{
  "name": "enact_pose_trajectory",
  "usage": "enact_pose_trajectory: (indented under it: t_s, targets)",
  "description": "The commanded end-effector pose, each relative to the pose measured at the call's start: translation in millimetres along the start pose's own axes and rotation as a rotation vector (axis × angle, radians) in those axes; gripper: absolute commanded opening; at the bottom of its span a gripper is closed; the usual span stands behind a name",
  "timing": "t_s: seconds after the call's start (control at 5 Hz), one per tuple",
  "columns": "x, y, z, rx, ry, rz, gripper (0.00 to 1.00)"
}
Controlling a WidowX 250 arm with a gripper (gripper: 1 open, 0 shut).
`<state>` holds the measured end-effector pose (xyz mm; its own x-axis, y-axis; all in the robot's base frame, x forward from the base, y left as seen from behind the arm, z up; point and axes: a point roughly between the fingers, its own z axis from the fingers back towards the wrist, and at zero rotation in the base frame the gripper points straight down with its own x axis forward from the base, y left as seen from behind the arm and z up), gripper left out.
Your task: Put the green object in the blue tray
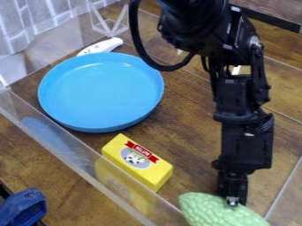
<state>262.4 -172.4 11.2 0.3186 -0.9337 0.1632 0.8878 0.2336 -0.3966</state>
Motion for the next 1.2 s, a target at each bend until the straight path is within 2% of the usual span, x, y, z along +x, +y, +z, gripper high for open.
enact_pose_trajectory:
  t_s: [0.0, 0.6, 1.0]
  targets:
    - [-11.8, -7, -2.2, -0.021, 0.04, -0.001, 0.0]
    - [-15.7, -12, 16.7, -0.023, 0.062, -0.014, 0.0]
    - [-14.7, -6, 26.7, -0.027, 0.074, -0.024, 0.0]
